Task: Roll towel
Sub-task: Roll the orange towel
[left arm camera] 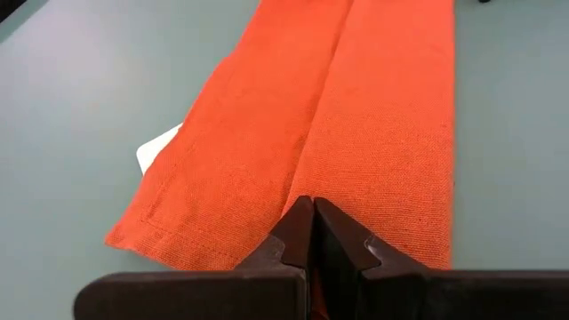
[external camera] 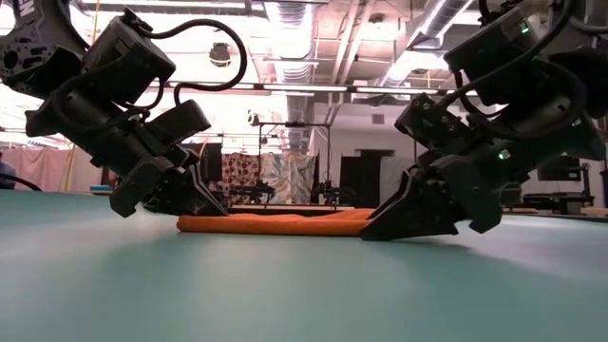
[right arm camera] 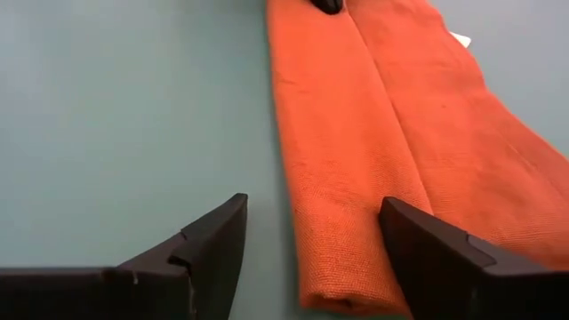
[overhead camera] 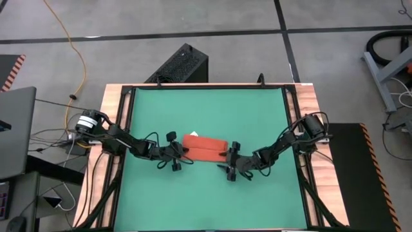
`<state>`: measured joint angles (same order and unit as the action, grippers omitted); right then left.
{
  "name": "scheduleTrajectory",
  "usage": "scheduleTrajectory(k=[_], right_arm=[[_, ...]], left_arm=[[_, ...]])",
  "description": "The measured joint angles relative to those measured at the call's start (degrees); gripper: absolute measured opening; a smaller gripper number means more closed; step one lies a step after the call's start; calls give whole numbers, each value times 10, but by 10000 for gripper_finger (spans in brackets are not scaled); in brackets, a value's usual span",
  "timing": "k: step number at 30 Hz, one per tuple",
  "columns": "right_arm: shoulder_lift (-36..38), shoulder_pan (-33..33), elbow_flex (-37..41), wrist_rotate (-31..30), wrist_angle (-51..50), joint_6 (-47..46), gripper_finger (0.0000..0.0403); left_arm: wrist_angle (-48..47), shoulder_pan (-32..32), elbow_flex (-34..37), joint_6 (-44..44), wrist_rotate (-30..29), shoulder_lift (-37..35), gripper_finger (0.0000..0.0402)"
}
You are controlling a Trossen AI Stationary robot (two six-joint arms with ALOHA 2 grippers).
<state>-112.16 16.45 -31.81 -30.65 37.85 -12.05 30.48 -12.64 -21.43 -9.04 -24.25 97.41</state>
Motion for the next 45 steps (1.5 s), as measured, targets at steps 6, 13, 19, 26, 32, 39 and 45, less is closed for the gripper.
scheduleTrajectory(k=[6, 13, 19, 26, 32, 39, 45], right_arm=[[0, 0, 0, -15, -6, -26, 226], [0, -1, -2, -31, -25, -45, 95], [16, 14, -14, -11, -69, -49, 27], [99, 3, -12, 100, -144, -124, 27], [165, -48, -11, 187, -198, -215, 27], [190, -113, -9, 337, -170, -343, 26], [225, -159, -10, 404, -173, -405, 26]], left_arm=[[0, 0, 0, 0, 1, 0, 0], [0, 0, 0, 0, 1, 0, 0], [1, 0, 0, -5, 8, 0, 0], [10, -1, -1, -43, 84, -5, 0], [11, -1, -1, -60, 159, -19, 0], [19, -1, -3, -80, 227, -18, 0], [21, -1, -3, -95, 269, -18, 0]])
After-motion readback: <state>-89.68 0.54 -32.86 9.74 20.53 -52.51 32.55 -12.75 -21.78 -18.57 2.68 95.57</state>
